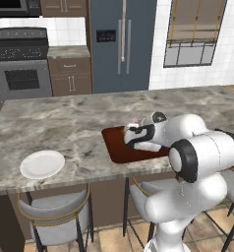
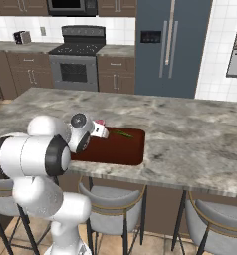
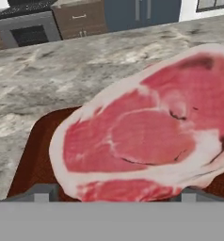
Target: Create a steak meal by picking up the steak and asparagus from the tray and placing them on the plate. Leave the kiwi on the tray.
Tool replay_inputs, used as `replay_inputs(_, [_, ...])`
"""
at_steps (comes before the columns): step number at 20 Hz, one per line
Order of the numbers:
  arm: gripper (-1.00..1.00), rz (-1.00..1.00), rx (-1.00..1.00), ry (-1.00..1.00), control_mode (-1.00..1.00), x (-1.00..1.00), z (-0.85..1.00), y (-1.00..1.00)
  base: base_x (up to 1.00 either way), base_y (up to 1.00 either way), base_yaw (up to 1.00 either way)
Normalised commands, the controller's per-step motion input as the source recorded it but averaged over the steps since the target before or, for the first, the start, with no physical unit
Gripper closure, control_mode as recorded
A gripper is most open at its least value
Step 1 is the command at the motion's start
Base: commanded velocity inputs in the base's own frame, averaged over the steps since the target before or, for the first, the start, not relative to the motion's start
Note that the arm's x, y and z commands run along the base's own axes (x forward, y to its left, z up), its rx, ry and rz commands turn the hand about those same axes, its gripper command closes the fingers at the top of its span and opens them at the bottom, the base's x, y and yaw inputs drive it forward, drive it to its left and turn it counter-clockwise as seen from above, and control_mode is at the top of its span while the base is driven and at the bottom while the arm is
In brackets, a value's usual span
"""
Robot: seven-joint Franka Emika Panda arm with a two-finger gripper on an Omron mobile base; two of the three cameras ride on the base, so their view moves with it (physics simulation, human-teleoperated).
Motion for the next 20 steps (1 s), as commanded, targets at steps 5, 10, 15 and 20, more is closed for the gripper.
replay_inputs(5, [1.0, 0.25, 0.02, 0.0, -1.0, -0.62, 0.95, 0.11, 0.0, 0.0, 0.0])
replay_inputs(10, [1.0, 0.32, 0.03, 0.15, -1.0, -0.42, 0.52, 0.49, 0.0, 0.0, 0.0])
replay_inputs(15, [1.0, 0.28, 0.0, 0.19, -1.0, -0.36, 0.13, 0.8, 0.0, 0.0, 0.0])
replay_inputs(20, [1.0, 0.23, -0.05, 0.12, -1.0, -0.26, -0.02, 0.99, 0.0, 0.0, 0.0])
